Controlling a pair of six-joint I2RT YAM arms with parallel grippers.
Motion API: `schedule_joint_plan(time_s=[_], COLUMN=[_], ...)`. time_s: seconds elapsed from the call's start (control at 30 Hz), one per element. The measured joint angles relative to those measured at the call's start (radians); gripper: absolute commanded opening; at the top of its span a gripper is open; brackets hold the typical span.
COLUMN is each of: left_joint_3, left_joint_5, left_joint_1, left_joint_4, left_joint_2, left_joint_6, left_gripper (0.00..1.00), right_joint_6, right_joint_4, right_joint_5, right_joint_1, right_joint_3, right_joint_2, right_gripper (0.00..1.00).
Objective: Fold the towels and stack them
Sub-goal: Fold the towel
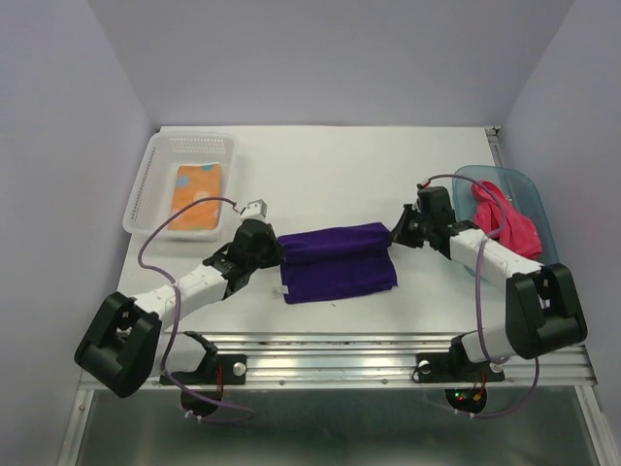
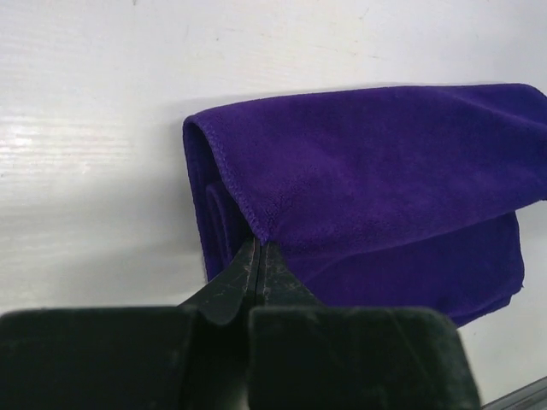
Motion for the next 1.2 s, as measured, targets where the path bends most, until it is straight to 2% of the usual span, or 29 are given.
schedule_joint_plan(time_s=[0.37, 0.6, 0.97, 1.03, 1.07, 1.1, 1.13, 1.17, 1.2], left_joint_3=[-0.151, -0.218, -0.291, -0.297, -0.298, -0.299, -0.301, -0.302, -0.303], left_joint_5=[0.000, 0.011, 0.048, 0.058, 0.063, 0.068, 0.068, 0.071, 0.073], left_joint_1=[-0.051, -0.082, -0.119, -0.130, -0.136, -0.140, -0.144, -0.146, -0.150], left_joint_4=[0.002, 0.003, 0.002, 0.006, 0.008, 0.010, 0.011, 0.011, 0.013], left_joint_2=[-0.193, -0.261, -0.279, -0.261, -0.246, -0.232, -0.222, -0.209, -0.201], left_joint_6=[-0.089, -0.137, -0.209, -0.214, -0.217, -0.221, -0.223, -0.226, -0.236], left_gripper=[0.00, 0.00, 0.00, 0.00, 0.00, 0.12, 0.12, 0.18, 0.38], right_joint_6=[0.018, 0.020, 0.021, 0.024, 0.024, 0.024, 0.027, 0.026, 0.027], right_joint_4=[-0.048, -0.067, -0.073, -0.072, -0.071, -0.068, -0.065, -0.060, -0.053], right_joint_5=[-0.019, -0.034, -0.048, -0.053, -0.054, -0.054, -0.054, -0.056, -0.059], right_joint_1=[0.000, 0.000, 0.000, 0.000, 0.000, 0.000, 0.000, 0.000, 0.000], right_joint_3=[-0.129, -0.195, -0.285, -0.303, -0.306, -0.308, -0.309, -0.312, -0.317], right_joint_2=[-0.231, -0.267, -0.287, -0.285, -0.280, -0.276, -0.270, -0.267, -0.266], right_gripper=[0.01, 0.01, 0.01, 0.02, 0.08, 0.10, 0.11, 0.13, 0.20])
